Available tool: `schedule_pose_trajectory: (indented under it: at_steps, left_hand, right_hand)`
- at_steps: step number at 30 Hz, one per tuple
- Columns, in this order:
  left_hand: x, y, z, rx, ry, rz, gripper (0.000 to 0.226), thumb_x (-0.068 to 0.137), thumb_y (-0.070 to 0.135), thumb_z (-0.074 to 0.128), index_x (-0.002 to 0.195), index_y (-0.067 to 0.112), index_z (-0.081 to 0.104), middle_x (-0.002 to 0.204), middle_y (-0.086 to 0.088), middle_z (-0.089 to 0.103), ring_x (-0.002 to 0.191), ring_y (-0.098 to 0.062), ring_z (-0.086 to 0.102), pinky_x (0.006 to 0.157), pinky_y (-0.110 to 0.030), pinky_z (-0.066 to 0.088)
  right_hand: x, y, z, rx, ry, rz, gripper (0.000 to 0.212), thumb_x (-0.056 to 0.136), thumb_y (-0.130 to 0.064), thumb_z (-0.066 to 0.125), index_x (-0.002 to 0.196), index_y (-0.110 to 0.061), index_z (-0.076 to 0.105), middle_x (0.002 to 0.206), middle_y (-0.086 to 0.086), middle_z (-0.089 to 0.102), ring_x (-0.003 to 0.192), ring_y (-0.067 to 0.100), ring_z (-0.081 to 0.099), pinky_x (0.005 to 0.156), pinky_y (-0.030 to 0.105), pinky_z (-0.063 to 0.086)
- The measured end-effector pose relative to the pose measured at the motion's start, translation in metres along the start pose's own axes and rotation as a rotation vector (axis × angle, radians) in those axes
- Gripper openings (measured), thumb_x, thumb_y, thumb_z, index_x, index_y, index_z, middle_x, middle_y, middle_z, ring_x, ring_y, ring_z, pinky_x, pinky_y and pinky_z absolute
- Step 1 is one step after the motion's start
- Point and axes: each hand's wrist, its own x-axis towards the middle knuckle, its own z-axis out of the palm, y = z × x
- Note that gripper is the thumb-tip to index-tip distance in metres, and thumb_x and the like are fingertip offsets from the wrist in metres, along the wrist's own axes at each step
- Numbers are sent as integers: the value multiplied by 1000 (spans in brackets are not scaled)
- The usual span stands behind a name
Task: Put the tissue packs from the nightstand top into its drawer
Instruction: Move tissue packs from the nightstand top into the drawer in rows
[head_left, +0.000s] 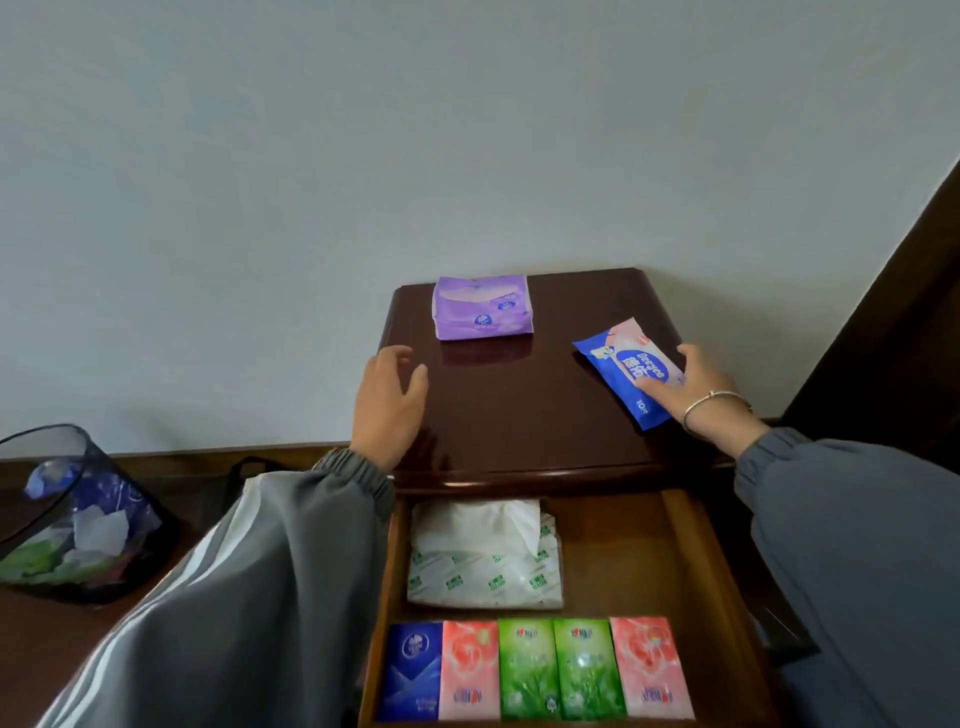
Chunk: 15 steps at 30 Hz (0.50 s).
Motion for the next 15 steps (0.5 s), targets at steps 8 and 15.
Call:
schedule_pose_trajectory:
  at_steps: [8, 15]
  left_hand:
    - [112, 5, 58, -42, -44, -310, 57, 93, 40, 51, 131, -2, 47, 132, -20, 52, 119, -34, 52, 101, -38, 41]
    - [150, 2, 101, -157, -135, -477, 48, 85, 22, 66, 117, -12, 56, 111, -20, 62, 110, -35, 60, 95, -41, 50]
  right_hand:
    - [27, 11, 26, -121, 82, 62, 67, 77, -59, 62, 126, -15, 52, 133, 14, 47, 121, 35, 44, 99, 44, 36]
    - [20, 16, 35, 53, 237, 51, 62, 71, -53, 72, 116, -15, 53, 120, 8, 55, 112, 31, 49, 89, 42, 40]
